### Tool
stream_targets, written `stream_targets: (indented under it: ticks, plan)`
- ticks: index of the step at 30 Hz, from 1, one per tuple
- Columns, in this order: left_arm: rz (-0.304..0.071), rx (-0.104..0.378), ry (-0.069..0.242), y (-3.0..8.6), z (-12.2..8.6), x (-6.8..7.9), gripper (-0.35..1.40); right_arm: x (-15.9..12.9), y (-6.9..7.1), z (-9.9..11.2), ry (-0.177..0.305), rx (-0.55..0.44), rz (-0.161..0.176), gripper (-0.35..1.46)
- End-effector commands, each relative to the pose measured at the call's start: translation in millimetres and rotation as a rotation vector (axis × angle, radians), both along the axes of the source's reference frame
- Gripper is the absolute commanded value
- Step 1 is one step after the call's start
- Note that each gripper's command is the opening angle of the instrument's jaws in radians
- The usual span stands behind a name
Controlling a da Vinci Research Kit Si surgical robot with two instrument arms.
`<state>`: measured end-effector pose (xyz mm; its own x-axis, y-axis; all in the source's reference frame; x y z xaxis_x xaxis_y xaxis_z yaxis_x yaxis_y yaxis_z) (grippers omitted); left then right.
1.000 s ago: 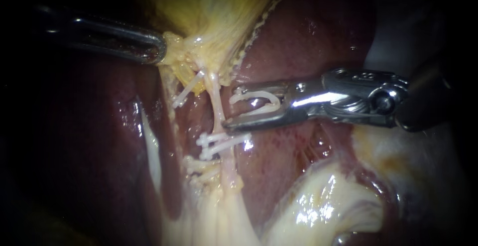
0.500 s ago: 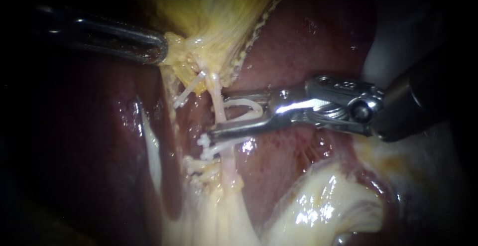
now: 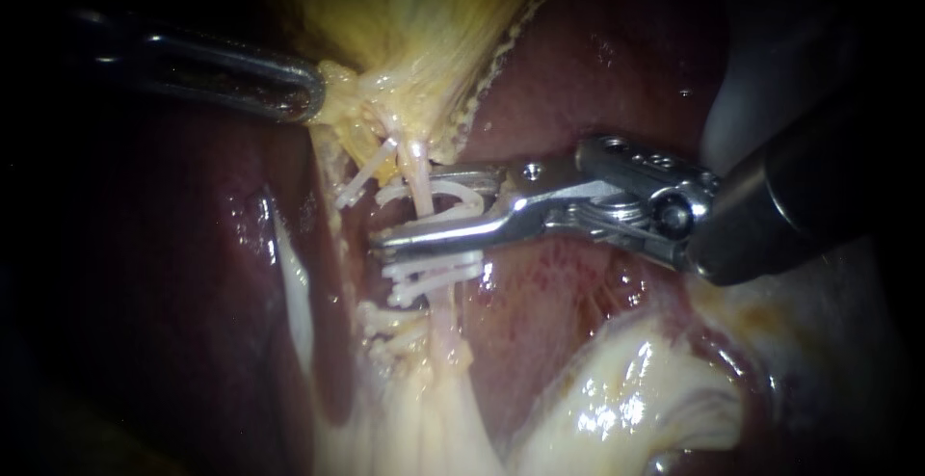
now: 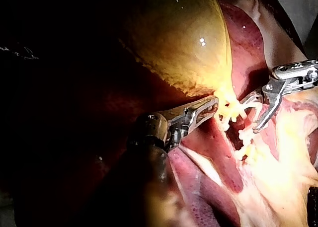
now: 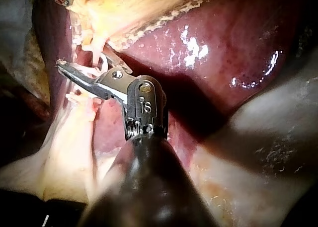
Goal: Clipping third clip right tube
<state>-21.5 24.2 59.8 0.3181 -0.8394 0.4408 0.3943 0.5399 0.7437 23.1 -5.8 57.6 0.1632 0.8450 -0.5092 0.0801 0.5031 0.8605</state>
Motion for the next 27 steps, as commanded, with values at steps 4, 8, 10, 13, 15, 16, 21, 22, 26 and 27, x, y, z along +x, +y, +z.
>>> stream_targets:
  ticks: [4, 8, 10, 13, 15, 16, 21, 22, 26, 27]
  plan:
    - [0.0, 0.0, 0.0, 0.0, 0.0, 0.0, -0.35, 0.0, 0.4, -1.3, 0.031, 0.029, -0.012, 0.49]
    - [0.0, 0.0, 0.0, 0.0, 0.0, 0.0, -0.35, -0.1, 0.6, -1.6, 0.047, 0.067, -0.043, 0.46]
    - [0.0, 0.0, 0.0, 0.0, 0.0, 0.0, -0.35, -0.2, 0.7, -1.6, 0.045, 0.101, -0.056, 0.42]
    - [0.0, 0.0, 0.0, 0.0, 0.1, 0.0, -0.35, -0.5, 0.7, -1.4, 0.045, 0.135, -0.072, 0.33]
    - [0.0, 0.0, 0.0, 0.0, 0.1, 0.0, -0.35, -0.7, 0.6, -1.3, 0.037, 0.181, -0.081, 0.25]
    - [0.0, 0.0, 0.0, 0.0, 0.1, 0.0, -0.35, -0.8, 0.5, -1.3, 0.037, 0.18, -0.082, 0.21]
    - [0.0, 0.0, 0.0, 0.1, 0.3, 0.0, -0.35, -0.7, 0.4, -1.2, 0.037, 0.179, -0.082, 0.0]
    - [0.0, 0.0, 0.0, 0.1, 0.3, 0.0, -0.35, -0.7, 0.4, -1.2, 0.034, 0.191, -0.083, -0.03]
    - [0.0, 0.0, 0.0, 0.1, 0.3, 0.0, -0.35, -0.4, 0.4, -1.1, 0.031, 0.201, -0.082, -0.1]
    - [0.0, 0.0, 0.0, 0.1, 0.3, 0.0, -0.35, -0.4, 0.3, -1.0, 0.031, 0.201, -0.082, -0.1]
